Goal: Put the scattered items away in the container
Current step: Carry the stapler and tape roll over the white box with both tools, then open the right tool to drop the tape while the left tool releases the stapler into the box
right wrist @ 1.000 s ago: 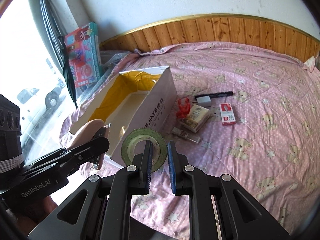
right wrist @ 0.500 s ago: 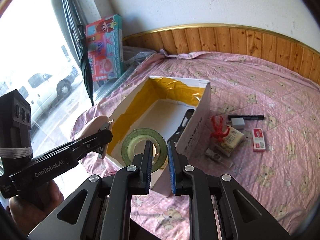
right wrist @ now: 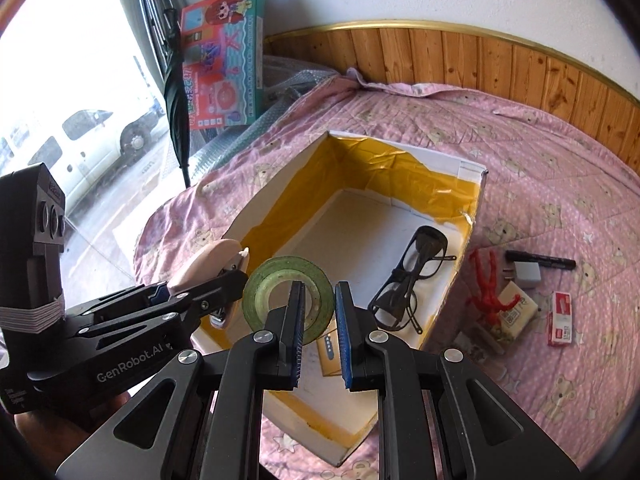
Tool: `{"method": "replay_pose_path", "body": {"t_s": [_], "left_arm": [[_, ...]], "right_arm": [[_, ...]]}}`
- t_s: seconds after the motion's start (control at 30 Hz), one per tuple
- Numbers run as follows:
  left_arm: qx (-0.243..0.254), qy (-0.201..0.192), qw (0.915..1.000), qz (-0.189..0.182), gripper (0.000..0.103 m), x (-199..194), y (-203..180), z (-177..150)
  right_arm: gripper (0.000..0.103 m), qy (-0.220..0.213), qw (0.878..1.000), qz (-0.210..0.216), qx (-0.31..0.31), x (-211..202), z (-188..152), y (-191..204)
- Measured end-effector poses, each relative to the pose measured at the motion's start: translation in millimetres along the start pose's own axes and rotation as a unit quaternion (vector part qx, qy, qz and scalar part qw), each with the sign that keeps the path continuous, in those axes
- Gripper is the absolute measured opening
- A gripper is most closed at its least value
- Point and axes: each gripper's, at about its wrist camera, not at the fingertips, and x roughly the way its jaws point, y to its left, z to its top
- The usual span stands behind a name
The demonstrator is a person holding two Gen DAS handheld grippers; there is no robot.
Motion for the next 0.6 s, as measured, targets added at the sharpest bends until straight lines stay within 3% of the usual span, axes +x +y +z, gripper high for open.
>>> {"method": "replay_pose_path", "body": {"t_s": [0.47, 0.6], "left_arm": [[-0.007, 0.051, 0.9983, 0.029, 0.027, 45, 20, 19], [-0.009, 0.061, 0.9973, 0.038, 0.028, 55, 25, 22]], "right_arm": [[0.016, 0.088, 0.996, -0.007, 0.005, 78, 37, -15], [0.021, 0.104, 0.994, 0.003, 0.028, 90, 41, -25]]}}
